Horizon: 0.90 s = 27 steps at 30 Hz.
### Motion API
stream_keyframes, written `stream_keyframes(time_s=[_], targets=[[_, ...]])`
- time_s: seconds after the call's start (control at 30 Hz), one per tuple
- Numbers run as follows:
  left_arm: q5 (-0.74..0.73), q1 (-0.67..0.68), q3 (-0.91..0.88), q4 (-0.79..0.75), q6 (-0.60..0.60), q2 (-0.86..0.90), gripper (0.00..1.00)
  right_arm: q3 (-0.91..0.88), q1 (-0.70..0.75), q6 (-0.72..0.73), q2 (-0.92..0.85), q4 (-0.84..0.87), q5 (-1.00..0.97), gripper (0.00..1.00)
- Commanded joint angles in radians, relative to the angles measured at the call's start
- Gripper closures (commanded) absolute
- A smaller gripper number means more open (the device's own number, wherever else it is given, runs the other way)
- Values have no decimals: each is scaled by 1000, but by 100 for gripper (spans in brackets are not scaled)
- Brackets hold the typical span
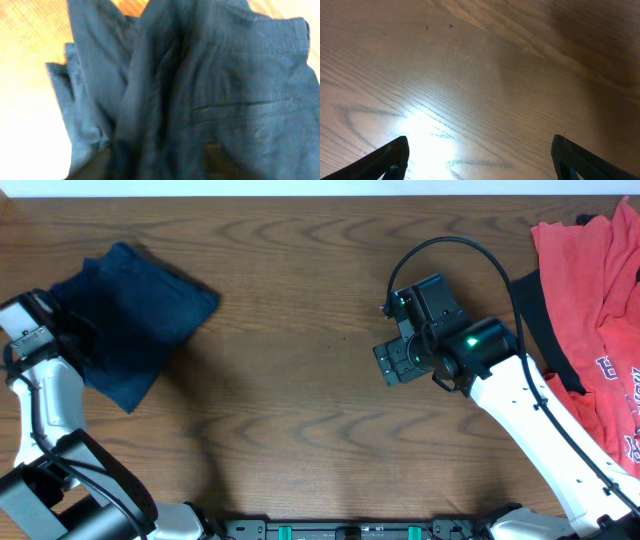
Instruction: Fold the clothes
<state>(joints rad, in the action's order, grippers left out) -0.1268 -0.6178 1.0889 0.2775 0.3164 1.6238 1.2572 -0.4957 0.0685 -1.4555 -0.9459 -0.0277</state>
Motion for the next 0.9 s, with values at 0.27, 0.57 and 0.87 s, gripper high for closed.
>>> stream_keyframes(time_s=[0.27,0.57,0.87], targets=[[-131,9,8,9,127,-240,2,3,106,285,3,55,-79,1],[-142,492,8,67,-225,-263,2,3,379,353,2,146,154,1],[-48,750,8,444,-283,-223,2,3,509,233,7,-23,155,1]])
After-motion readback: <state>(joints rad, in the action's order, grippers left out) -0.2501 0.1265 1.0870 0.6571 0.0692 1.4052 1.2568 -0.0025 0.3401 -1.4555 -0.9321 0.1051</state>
